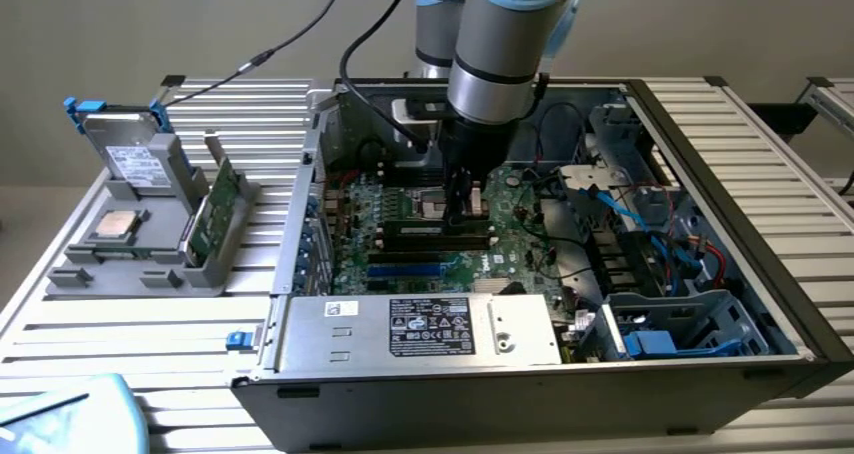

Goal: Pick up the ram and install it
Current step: 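Insert the ram into the slot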

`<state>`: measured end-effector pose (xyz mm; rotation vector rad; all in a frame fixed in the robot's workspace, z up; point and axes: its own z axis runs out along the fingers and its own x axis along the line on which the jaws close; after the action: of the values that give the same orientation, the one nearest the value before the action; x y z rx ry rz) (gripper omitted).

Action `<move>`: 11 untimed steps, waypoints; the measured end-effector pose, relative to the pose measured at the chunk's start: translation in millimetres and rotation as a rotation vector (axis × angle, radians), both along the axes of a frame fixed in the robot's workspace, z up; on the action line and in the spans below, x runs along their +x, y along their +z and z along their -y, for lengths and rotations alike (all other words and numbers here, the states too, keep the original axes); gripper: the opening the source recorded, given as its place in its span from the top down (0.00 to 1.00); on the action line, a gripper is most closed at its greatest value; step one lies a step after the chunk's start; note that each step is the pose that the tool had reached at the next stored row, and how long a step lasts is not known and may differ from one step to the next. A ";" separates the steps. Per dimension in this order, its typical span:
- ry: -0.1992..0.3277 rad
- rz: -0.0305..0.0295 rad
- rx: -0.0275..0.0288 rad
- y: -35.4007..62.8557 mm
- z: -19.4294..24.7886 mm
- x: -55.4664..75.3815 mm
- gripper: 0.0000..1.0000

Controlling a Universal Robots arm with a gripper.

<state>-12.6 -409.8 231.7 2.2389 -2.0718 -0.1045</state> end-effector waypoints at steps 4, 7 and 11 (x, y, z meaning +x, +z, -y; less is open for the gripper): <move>0.000 0.0000 0.0001 0.0 0.0 0.0 0.85; -0.001 0.0009 -0.0028 -0.5 -0.1 0.0 0.85; -0.003 0.0063 -0.0118 -1.1 -1.7 0.0 0.85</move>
<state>-12.6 -408.1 230.6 2.2319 -2.0740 -0.0853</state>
